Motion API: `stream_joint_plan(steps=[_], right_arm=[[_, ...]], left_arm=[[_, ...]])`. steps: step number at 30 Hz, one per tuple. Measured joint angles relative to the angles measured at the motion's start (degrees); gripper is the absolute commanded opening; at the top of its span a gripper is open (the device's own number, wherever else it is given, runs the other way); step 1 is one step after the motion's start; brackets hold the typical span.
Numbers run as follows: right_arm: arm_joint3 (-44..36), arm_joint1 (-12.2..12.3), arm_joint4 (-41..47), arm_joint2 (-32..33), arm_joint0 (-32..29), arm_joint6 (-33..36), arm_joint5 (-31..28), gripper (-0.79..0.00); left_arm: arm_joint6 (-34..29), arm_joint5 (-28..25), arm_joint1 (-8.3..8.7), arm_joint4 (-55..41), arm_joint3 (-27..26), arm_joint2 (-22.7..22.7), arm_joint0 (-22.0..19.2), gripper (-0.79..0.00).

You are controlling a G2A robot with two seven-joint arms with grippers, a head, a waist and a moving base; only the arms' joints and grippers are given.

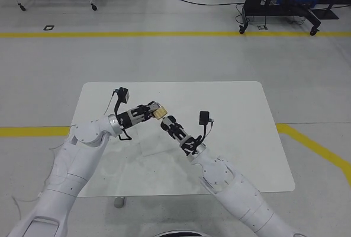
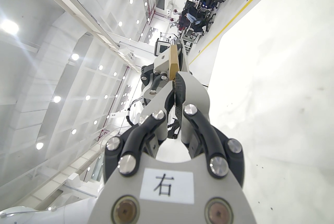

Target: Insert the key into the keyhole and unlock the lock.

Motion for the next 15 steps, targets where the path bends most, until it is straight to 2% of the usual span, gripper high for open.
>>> stream_joint_plan(steps=[1, 3, 5, 15], right_arm=[[0.0, 0.0, 0.1, 0.1, -0.1, 0.1, 0.0, -0.785], [-0.1, -0.1, 0.2, 0.4, -0.2, 0.3, -0.1, -0.708], [-0.1, -0.1, 0.2, 0.6, -0.3, 0.4, -0.1, -0.693], [-0.4, -0.5, 0.9, 1.8, -1.0, 1.3, -0.5, -0.683]], left_arm=[[-0.2, 0.0, 0.0, -0.1, 0.0, 0.0, 0.0, -0.785], [-0.4, 0.1, 0.01, -0.2, 0.0, -0.1, 0.1, -0.785], [-0.5, 0.2, 0.0, -0.3, 0.0, -0.2, 0.1, -0.785], [-0.6, 0.4, -0.11, -0.9, 0.2, -0.5, 0.1, -0.785]])
